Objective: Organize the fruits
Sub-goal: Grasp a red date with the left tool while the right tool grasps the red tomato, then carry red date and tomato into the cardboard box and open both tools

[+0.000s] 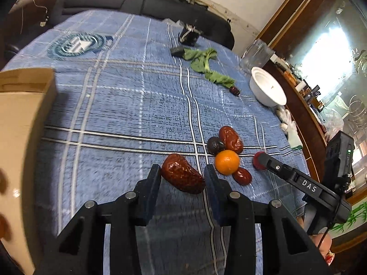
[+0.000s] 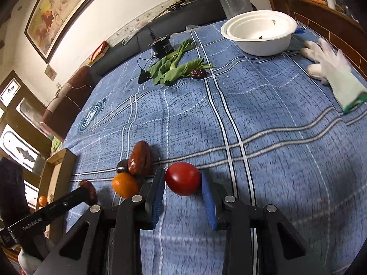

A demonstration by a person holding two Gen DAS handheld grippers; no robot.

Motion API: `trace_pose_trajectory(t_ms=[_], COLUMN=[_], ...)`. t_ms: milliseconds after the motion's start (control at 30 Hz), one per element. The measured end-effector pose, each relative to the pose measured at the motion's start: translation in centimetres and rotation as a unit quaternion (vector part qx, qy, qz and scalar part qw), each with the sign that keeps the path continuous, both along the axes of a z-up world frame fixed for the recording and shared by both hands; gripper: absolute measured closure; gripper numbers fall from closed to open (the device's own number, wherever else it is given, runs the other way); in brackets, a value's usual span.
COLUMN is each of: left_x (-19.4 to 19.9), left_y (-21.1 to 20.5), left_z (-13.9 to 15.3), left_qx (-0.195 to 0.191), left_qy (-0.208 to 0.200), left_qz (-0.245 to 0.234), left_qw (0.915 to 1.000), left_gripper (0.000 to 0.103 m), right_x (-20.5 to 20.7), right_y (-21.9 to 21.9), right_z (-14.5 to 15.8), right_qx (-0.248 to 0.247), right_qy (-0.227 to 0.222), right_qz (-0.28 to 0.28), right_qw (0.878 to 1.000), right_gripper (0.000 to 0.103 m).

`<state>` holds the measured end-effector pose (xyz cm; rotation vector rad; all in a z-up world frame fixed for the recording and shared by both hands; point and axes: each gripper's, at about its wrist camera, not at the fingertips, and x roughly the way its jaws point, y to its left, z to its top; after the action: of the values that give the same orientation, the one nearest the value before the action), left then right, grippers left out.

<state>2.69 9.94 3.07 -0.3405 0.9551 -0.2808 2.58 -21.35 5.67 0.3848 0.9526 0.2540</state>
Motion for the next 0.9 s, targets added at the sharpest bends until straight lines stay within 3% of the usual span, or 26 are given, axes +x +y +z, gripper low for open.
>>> trace_pose_trajectory(t_ms=[233, 500, 700, 900], left_x=[-4.0, -9.6, -12.4, -13.3], left_y=[3.1, 12.9, 18.9, 20.9], left_z=[2.6, 4.0, 3.6, 2.5], left_qx=[0.0, 0.031, 0.065, 0.091], left_qy=[-0.04, -0.05, -0.038, -0.025], left_qz=[0.04, 0.151, 0.219, 0.228], left_qw=[0.9984, 0.9868, 0.9729, 0.9691], left_gripper=[0.065, 0.065, 0.065, 0.065], right_x=[-2.6, -5.3, -7.5, -10.1], right_y=[2.5, 10.4, 18.8, 26.6], right_z=[2.3, 5.5, 6.1, 5.1], right_qx=[-0.007, -0.005, -0.011, -0.039], right_qy=[-0.026, -0.06, -0.072, -0.077], right_qz=[0.028, 0.113, 0.196, 0.275], right_qw=[0.999, 0.992, 0.978, 0.957], right_gripper=[0.069, 0.068, 0.068, 0.068])
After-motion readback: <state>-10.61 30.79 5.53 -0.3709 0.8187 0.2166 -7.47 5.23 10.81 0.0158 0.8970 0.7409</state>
